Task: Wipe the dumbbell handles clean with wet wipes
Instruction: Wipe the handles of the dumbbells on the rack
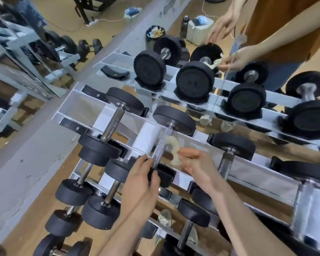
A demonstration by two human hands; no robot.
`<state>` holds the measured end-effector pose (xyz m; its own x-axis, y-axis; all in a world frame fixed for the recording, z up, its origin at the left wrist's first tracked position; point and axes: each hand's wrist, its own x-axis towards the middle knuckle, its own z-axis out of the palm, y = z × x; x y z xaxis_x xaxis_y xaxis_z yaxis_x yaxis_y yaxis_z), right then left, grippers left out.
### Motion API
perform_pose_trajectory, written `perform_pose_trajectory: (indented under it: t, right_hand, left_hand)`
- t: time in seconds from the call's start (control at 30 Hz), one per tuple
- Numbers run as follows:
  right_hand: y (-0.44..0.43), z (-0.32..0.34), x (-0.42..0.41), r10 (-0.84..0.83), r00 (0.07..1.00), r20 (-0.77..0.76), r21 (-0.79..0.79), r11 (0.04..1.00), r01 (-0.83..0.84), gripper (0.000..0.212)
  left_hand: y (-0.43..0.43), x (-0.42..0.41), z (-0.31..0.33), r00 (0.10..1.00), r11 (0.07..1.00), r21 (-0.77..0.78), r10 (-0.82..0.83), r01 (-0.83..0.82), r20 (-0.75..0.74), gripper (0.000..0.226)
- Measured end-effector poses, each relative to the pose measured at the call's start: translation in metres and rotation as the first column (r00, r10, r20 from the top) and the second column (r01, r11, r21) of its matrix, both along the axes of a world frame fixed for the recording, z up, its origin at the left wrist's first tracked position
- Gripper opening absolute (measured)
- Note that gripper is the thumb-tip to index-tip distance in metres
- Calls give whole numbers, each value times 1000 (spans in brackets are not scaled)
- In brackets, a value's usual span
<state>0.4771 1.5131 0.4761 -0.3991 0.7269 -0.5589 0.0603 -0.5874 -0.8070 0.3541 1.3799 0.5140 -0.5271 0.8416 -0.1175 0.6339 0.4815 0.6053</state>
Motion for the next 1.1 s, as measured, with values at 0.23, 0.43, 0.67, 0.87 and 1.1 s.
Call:
perform_pose_trajectory:
  t: [0.23,0.43,0.67,0.87,1.1]
  right_hand:
    - [-19,39,65,-42,993,-114,-84,996,33,21]
    - [-26,19,113,-363,931,-31,-239,907,346,27]
    - [-37,2,138,-224,968,115,-117,964,237,20]
    - [-21,-22,150,-671,736,89,-253,700,668,12]
    - [8,-41,130,-727,633,267,131,678,723,14]
  left_hand:
    - [39,49,17,196,943,-95,163,-318,967,34]
    - [53,70,0,38,831,-150,202,-536,979,3]
    - [59,92,-17,323,955,-56,153,-292,934,11]
    - [52,75,-36,835,994,31,-106,106,540,44]
    - [67,77,-53,835,825,134,-536,549,-124,48]
